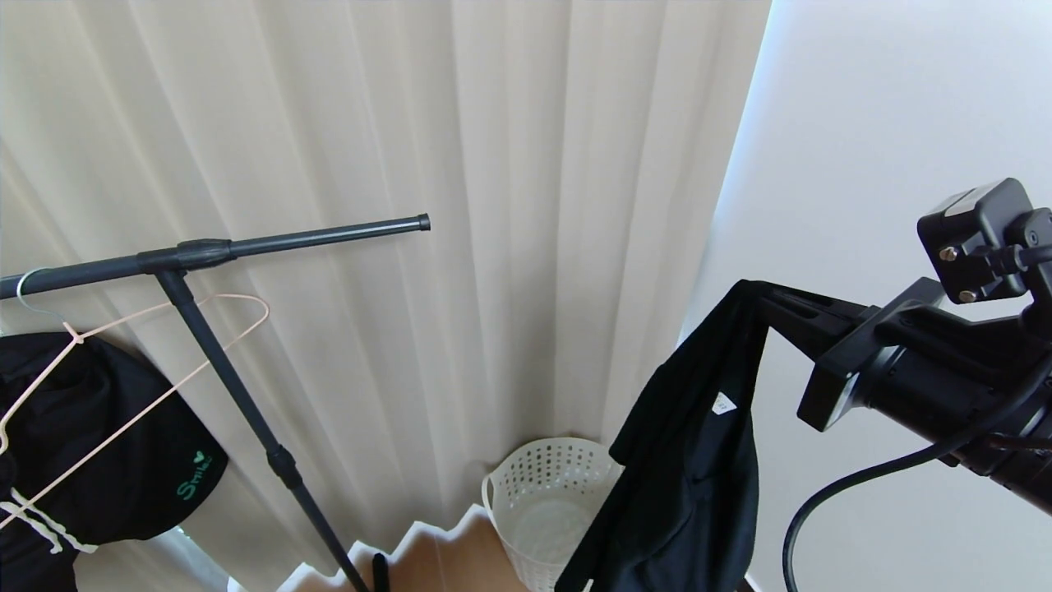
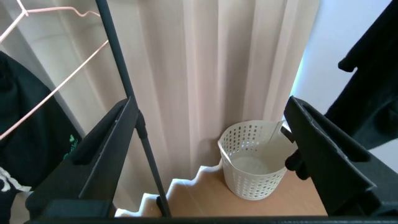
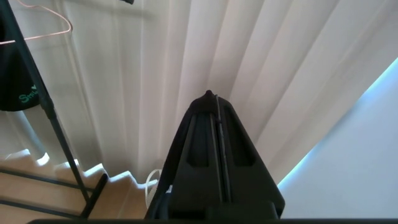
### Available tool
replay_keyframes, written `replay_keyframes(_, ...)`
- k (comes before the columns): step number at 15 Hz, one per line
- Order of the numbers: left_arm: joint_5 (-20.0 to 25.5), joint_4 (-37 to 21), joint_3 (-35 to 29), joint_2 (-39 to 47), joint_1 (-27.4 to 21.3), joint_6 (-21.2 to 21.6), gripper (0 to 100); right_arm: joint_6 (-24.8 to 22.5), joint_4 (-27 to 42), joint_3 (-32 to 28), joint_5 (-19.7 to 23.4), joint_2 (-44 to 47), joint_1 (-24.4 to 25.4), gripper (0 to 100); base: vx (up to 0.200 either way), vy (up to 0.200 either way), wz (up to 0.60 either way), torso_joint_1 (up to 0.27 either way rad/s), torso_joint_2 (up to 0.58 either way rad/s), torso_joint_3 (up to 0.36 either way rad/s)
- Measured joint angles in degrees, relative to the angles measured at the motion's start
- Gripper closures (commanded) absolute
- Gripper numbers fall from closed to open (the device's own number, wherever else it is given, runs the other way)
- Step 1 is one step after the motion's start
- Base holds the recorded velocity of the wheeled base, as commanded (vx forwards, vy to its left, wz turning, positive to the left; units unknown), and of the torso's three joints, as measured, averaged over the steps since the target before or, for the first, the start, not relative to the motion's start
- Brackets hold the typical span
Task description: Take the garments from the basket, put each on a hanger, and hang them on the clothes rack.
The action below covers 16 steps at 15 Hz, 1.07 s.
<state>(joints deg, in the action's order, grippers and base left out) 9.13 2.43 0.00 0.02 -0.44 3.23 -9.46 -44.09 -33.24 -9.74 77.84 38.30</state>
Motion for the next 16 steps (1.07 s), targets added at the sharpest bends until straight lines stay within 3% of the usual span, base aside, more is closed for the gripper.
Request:
replay_keyframes(9,0.3,0.0,0.0,0.0,0.0,0.1,0,-0.1,0.0,0.1,0.0,-0.4,0.0,100,0.000,0.000,0.60,0.002,0.00,0.002)
replay_keyframes(12,0.3,0.0,0.0,0.0,0.0,0.0,0,-0.1,0.0,0.1,0.0,-0.3,0.0,100,0.000,0.000,0.00,0.000,0.00,0.000)
replay_keyframes(16,0.3,0.1,0.0,0.0,0.0,0.0,0,0.0,-0.1,0.0,0.0,-0.3,-0.7,100,0.000,0.200,0.00,0.001,0.00,0.005)
